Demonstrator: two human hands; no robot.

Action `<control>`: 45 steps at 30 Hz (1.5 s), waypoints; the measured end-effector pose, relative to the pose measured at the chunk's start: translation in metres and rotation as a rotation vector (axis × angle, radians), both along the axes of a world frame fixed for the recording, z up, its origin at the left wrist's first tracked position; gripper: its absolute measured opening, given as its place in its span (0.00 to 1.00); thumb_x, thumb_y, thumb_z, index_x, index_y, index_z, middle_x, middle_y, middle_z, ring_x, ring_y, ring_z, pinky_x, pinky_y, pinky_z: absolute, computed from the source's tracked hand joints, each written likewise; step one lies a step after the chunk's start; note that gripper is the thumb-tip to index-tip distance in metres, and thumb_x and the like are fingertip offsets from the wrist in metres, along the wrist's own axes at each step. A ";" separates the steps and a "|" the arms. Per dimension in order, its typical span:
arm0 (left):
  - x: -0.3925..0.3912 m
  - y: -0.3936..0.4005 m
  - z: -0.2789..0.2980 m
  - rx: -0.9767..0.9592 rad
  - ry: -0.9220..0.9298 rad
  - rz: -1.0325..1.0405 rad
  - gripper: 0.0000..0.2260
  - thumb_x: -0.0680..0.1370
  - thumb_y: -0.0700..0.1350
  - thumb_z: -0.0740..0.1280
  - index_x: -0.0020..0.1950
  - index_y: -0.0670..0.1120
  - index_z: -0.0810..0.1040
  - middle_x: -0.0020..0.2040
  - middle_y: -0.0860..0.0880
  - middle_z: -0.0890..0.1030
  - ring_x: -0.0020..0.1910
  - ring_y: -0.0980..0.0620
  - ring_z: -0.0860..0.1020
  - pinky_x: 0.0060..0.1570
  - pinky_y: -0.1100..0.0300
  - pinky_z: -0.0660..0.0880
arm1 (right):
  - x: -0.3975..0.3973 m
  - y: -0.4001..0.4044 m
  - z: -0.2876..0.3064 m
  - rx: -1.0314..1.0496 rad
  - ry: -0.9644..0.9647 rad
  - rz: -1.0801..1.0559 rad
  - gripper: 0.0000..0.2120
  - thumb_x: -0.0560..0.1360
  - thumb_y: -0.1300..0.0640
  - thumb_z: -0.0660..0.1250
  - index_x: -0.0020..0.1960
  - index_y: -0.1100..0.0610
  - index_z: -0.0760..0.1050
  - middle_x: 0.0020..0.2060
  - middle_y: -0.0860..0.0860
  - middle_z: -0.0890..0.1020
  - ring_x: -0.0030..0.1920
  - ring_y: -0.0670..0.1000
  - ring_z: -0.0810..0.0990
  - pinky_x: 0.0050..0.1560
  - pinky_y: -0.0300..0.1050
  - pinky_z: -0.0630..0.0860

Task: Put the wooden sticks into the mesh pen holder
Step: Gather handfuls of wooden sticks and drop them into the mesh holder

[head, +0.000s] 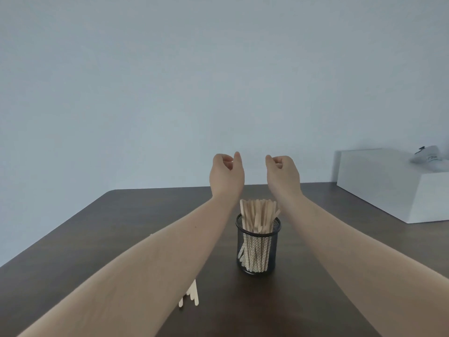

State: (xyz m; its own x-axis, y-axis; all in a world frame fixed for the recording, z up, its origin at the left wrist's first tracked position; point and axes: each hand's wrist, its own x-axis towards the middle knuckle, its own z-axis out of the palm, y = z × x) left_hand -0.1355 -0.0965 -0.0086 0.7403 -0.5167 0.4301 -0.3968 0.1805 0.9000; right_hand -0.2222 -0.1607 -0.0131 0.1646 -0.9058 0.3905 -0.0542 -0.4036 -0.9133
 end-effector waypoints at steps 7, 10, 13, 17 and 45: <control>0.070 0.053 0.008 0.177 0.035 0.219 0.06 0.78 0.45 0.59 0.51 0.43 0.71 0.42 0.50 0.73 0.35 0.50 0.72 0.34 0.61 0.67 | -0.004 0.030 0.025 -0.327 -0.059 -0.136 0.09 0.79 0.53 0.60 0.55 0.56 0.72 0.50 0.48 0.77 0.52 0.50 0.76 0.49 0.42 0.70; 0.108 0.089 -0.011 0.565 -0.017 0.284 0.11 0.74 0.38 0.58 0.32 0.43 0.62 0.29 0.48 0.63 0.25 0.49 0.60 0.27 0.64 0.56 | 0.003 0.065 0.029 -0.457 -0.033 -0.053 0.04 0.78 0.54 0.61 0.50 0.54 0.71 0.43 0.50 0.77 0.43 0.50 0.75 0.44 0.43 0.70; 0.128 0.116 -0.035 0.864 -0.036 0.243 0.12 0.76 0.38 0.59 0.31 0.42 0.64 0.30 0.46 0.66 0.30 0.48 0.66 0.28 0.63 0.59 | 0.020 0.101 0.021 -0.450 0.143 0.119 0.05 0.79 0.54 0.60 0.47 0.55 0.70 0.36 0.50 0.76 0.37 0.50 0.74 0.39 0.44 0.71; 0.129 0.126 -0.059 1.076 -0.093 0.183 0.11 0.76 0.44 0.61 0.36 0.40 0.70 0.30 0.46 0.71 0.32 0.46 0.73 0.32 0.62 0.68 | 0.050 0.123 0.003 -0.244 0.674 0.310 0.12 0.77 0.56 0.59 0.35 0.56 0.66 0.28 0.50 0.71 0.29 0.52 0.71 0.31 0.42 0.65; 0.120 0.125 -0.076 1.252 -0.122 -0.076 0.28 0.74 0.51 0.69 0.71 0.43 0.67 0.68 0.44 0.72 0.64 0.45 0.73 0.65 0.55 0.73 | 0.127 0.089 -0.086 0.504 1.197 0.508 0.27 0.72 0.58 0.71 0.70 0.58 0.68 0.54 0.57 0.73 0.42 0.54 0.75 0.17 0.44 0.76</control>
